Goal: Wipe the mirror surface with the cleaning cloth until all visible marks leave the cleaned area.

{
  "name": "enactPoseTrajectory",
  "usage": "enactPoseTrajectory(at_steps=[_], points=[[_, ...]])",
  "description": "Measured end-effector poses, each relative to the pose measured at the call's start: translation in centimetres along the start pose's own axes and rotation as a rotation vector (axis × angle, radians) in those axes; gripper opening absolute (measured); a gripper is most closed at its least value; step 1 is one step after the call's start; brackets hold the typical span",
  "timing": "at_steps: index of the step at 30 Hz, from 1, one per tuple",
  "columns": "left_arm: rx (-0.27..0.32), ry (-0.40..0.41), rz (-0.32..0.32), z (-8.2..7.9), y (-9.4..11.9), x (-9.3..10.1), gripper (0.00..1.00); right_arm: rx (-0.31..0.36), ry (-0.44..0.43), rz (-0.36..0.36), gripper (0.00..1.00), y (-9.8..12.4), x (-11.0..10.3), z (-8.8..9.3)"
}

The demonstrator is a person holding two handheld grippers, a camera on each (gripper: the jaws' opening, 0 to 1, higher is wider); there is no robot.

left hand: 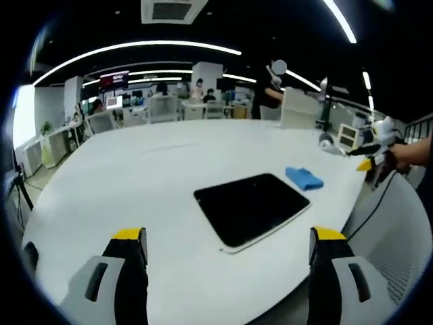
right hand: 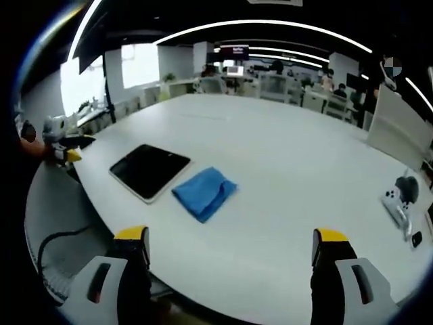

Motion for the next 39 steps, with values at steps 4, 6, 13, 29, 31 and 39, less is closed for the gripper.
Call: enactPoseTrajectory(at_steps=[4,6,13,29,31,39], points=[[0.022,-0.024,0.0,-0.1,0.2,0.1,1.0,0.001,0.0,0.001,1.0,0.1,-0.7,0.1],[0.014,-0.028,-0.011,-0.1,0.2,-0.1,1.0,-0.002,0.002,0.002,0.99,0.1,-0.8,0.2],[0.023,-0.026,-0.044,0.0,0.5,-0.4,1.0,-0.001,0.001,0.005,0.97,0.4,-1.3,0.6],[0.027,0.008,-0.054,0.2,0.5,-0.5,1.0,-0.007,-0.022,0.03,0.97,0.7,-1.6,1.0],[0.02,-0.007,-0.052,0.2,0.5,-0.4,1.0,-0.02,-0.016,0.026,0.97,0.7,-1.6,1.0],[0.041,-0.035,-0.008,-0.2,0.5,0.0,1.0,-0.038,-0.02,0.032,0.96,0.7,-2.0,1.1]])
Point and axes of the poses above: the point that each gripper's makers call its tool centre point, and the gripper's own axes: y roughly backward along the fingers, x roughly to its right, z roughly out of its underside, the point moved 9 cm from there along y, roughly backward along the fingers, and after that the axes turned 14 degrees about -x, right-handed, at the moved point
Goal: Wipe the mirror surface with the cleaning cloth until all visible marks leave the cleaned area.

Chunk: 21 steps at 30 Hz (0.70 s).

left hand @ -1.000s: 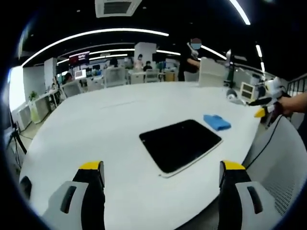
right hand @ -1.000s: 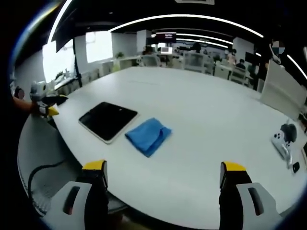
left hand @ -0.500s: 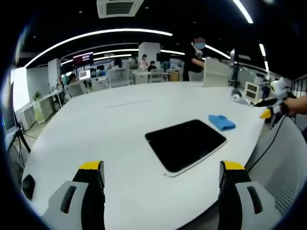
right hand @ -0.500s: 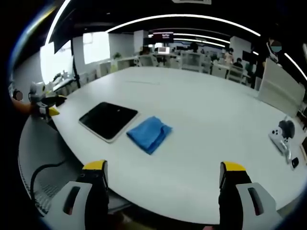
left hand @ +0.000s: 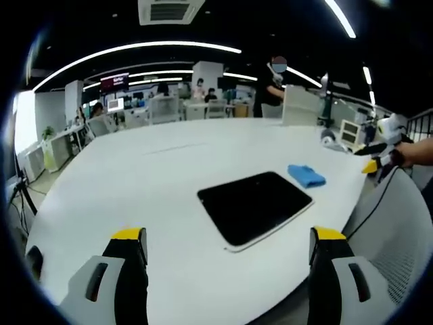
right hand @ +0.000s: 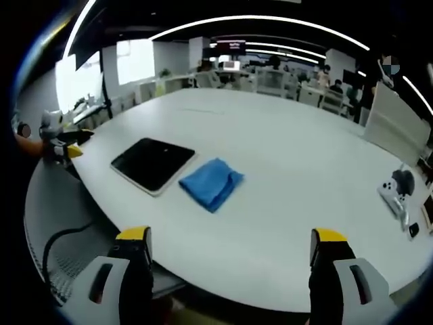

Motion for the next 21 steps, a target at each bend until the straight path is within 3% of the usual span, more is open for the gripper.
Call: enactPoseTrajectory(at_steps=[2,7,17,21], points=[[-0.007,-0.03,-0.004,-0.1,-0.1,0.2,1.0,0.0,-0.003,0.007,0.96,0.0,0.0,-0.1],[-0.01,0.022,0.004,0.2,-0.2,-0.4,1.0,0.007,-0.016,0.002,0.95,0.0,-0.1,-0.5],[-0.018,-0.021,0.007,0.0,-0.4,-0.1,1.0,0.01,-0.036,0.0,0.93,-0.7,-0.5,-1.8],[-0.019,-0.025,-0.019,0.0,-0.3,-0.4,1.0,0.009,-0.036,-0.005,0.94,-1.0,-0.8,-2.2]])
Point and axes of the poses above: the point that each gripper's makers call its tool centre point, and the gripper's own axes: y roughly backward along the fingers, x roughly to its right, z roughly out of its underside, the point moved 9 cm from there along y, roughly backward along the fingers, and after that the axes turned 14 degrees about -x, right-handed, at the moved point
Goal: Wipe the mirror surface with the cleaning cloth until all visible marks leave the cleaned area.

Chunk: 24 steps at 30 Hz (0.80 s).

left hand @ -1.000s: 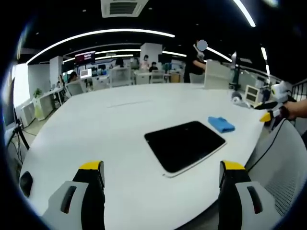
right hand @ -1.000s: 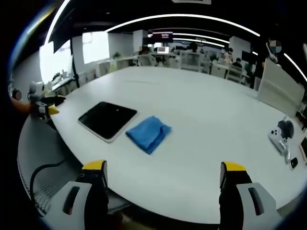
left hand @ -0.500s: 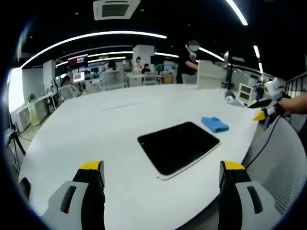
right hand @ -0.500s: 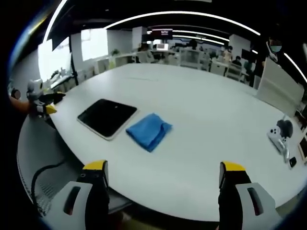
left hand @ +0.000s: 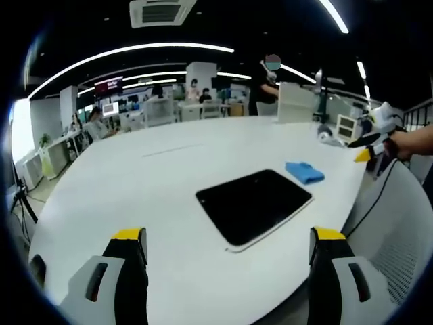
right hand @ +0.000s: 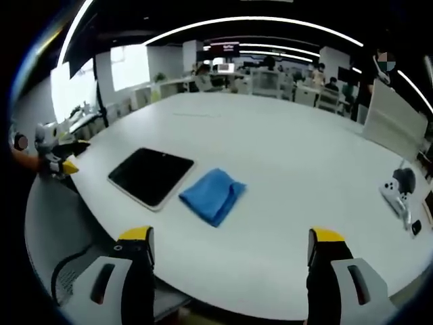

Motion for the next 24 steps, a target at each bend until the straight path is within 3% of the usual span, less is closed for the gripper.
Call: enactPoseTrajectory(at_steps=[24], points=[[-0.009,-0.022,-0.002,0.2,-0.2,-0.1,1.0,-0.002,0.028,-0.03,0.87,-2.2,-1.0,-3.7]])
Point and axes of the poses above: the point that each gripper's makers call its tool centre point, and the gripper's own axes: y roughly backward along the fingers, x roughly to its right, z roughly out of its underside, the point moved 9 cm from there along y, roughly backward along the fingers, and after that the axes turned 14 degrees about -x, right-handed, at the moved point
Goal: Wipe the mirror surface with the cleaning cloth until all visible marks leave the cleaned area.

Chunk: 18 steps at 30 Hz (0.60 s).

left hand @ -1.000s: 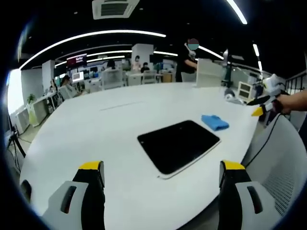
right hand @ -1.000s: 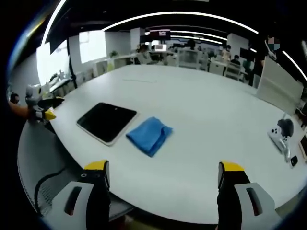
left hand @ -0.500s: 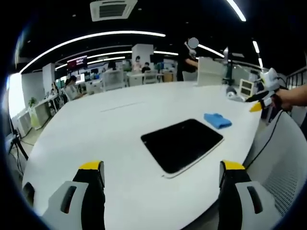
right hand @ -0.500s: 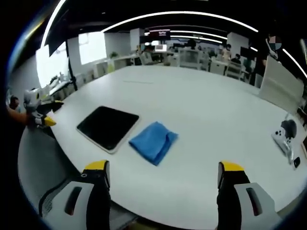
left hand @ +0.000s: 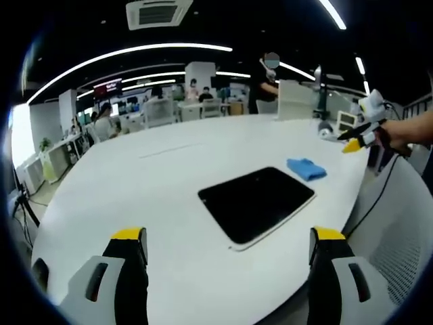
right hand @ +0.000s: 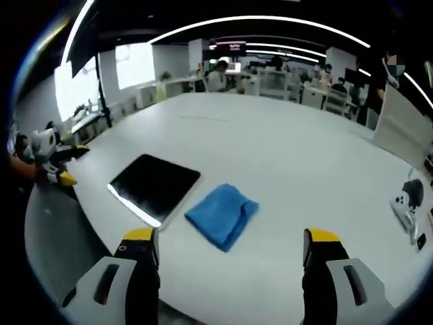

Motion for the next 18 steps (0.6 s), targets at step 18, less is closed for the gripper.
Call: enactPoseTrajectory(at_steps=[18], points=[[-0.019,-0.012,-0.016,0.0,-0.1,0.1,1.0,-0.003,-0.018,-0.056,0.86,-0.9,-1.8,0.5]])
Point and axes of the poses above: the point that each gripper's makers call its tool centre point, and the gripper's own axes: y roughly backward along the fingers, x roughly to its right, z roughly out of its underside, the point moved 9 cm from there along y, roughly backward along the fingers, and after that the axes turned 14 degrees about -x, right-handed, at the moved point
